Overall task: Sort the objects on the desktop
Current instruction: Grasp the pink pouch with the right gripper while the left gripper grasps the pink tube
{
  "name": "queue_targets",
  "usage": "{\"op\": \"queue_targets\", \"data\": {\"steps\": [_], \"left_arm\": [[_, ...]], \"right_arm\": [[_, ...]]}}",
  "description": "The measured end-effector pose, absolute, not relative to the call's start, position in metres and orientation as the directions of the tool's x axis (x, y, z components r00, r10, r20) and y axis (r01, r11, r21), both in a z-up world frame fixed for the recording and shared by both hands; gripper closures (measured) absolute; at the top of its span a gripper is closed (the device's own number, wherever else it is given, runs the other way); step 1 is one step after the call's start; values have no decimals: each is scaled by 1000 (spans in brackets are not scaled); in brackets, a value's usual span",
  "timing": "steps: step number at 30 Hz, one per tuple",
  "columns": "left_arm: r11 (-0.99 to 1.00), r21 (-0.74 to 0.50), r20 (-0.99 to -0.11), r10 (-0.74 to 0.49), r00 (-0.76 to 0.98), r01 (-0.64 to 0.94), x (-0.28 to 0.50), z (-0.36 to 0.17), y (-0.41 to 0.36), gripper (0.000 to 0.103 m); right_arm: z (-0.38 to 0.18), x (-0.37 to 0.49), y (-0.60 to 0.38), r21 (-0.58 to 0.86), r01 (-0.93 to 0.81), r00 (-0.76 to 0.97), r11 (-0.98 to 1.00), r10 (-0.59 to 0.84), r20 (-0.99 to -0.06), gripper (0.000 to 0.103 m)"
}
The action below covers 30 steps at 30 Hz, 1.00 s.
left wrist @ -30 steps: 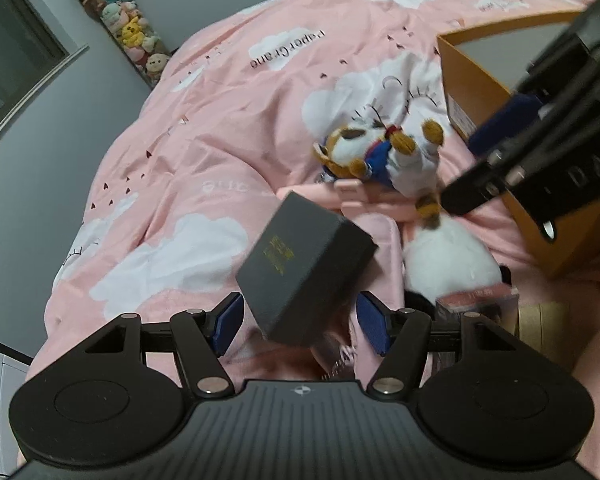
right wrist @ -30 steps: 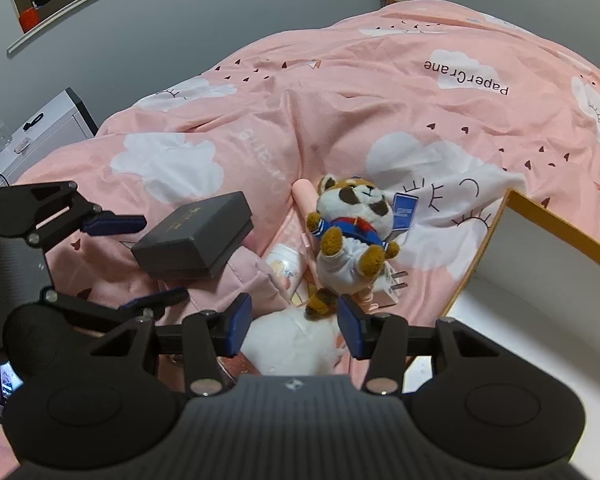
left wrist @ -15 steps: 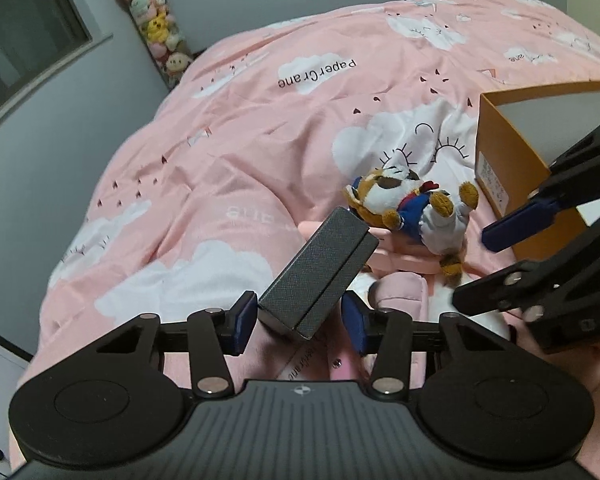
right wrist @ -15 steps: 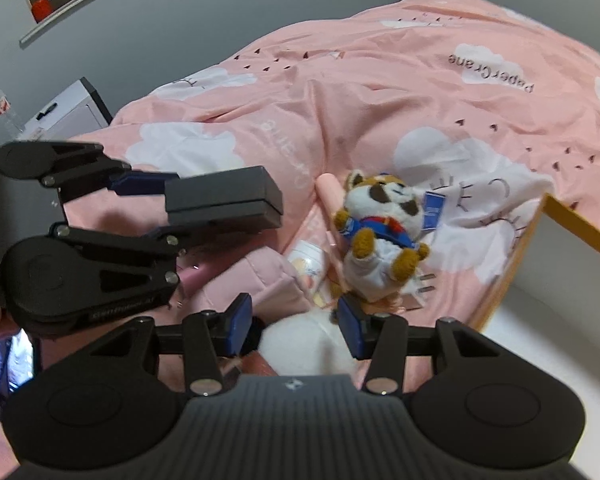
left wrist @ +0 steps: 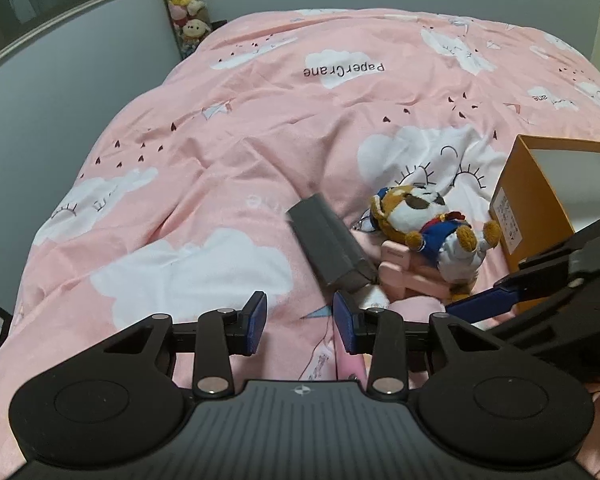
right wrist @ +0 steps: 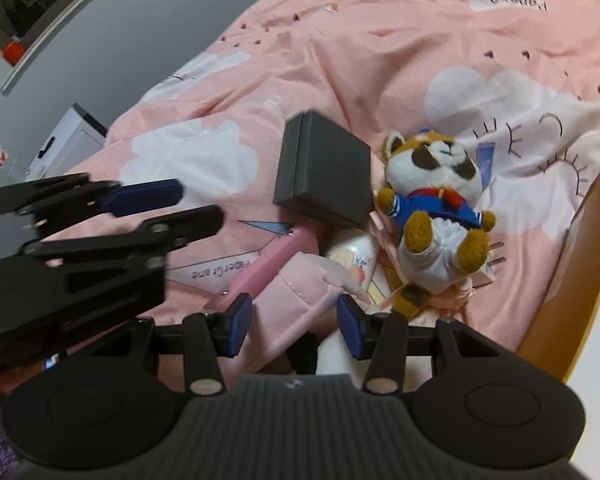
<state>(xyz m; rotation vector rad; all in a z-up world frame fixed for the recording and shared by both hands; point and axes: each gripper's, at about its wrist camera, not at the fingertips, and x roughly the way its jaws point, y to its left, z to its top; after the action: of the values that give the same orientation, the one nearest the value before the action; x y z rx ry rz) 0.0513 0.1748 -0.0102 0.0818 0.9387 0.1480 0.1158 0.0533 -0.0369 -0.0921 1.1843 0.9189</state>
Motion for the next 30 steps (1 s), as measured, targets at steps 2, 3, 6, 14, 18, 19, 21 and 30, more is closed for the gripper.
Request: {"op": "queue_targets", "data": {"steps": [2, 3, 6, 14, 18, 19, 21, 30], "left_arm": [[985, 129, -804, 171, 570, -114, 49, -10, 179, 60], [985, 121, -806, 171, 566, -124, 48, -9, 182, 60], [986, 89, -815, 152, 560, -139, 44, -6, 189, 60], [994, -16, -849, 43, 526, -108, 51, -11, 191, 60], [993, -70, -873, -16, 488, -92, 59, -18, 189, 60], [992, -91, -877, -37, 478, -89, 61, -20, 190, 60], [988, -121, -881, -63, 470, -95, 63, -21, 190, 60], [985, -146, -901, -94, 423, -91, 75, -33, 185, 60]], "right_arm": [[-42, 118, 57, 404, -631, 60, 663, 560, -826, 46], [-45, 119, 59, 411, -619, 54, 670, 558, -828, 44], [-54, 121, 63, 439, -578, 32, 688, 557, -830, 43], [-45, 122, 46, 497, -518, 41, 696, 601, -798, 70], [-22, 124, 26, 530, -517, 68, 672, 649, -757, 73], [-16, 124, 21, 537, -513, 77, 669, 659, -748, 73], [-3, 127, 8, 553, -512, 84, 657, 679, -729, 74], [14, 125, -16, 494, -540, 82, 681, 627, -775, 74]]}}
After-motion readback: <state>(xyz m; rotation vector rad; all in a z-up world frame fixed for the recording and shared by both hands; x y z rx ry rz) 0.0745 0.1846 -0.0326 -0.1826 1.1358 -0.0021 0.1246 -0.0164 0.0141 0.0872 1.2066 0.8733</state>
